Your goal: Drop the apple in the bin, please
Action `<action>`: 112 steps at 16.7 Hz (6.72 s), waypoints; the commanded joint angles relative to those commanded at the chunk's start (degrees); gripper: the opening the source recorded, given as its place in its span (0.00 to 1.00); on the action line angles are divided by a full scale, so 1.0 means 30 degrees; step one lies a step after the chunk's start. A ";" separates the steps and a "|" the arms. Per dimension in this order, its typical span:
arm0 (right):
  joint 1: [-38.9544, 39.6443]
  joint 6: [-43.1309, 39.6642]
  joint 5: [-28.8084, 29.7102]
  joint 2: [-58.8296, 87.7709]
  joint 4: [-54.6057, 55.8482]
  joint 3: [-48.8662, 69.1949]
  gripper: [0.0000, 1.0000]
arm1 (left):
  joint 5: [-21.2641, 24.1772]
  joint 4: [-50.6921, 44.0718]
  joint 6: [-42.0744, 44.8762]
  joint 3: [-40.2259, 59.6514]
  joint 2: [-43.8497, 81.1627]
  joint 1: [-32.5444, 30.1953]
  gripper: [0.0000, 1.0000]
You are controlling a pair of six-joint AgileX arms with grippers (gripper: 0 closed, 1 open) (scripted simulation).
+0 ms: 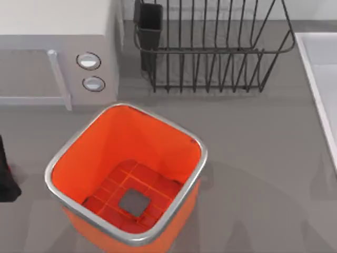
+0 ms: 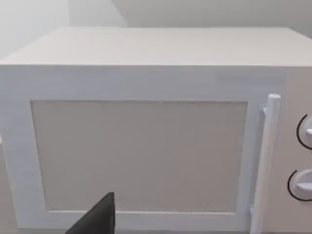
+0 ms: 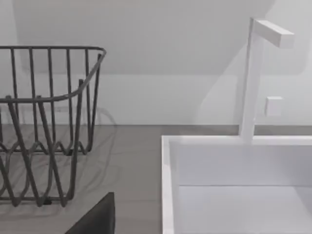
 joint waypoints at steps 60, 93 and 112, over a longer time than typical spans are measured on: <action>0.0000 0.0000 0.0000 0.0000 0.0000 0.0000 1.00 | 0.0185 -1.3819 1.5917 1.9807 3.6106 0.2532 0.02; 0.0000 0.0000 0.0000 0.0000 0.0000 0.0000 1.00 | 0.0172 -2.5282 1.5111 2.8133 3.2657 0.1927 0.00; 0.0000 0.0000 0.0000 0.0000 0.0000 0.0000 1.00 | 0.0023 -2.5012 -1.2411 2.8001 3.1983 -1.3282 0.00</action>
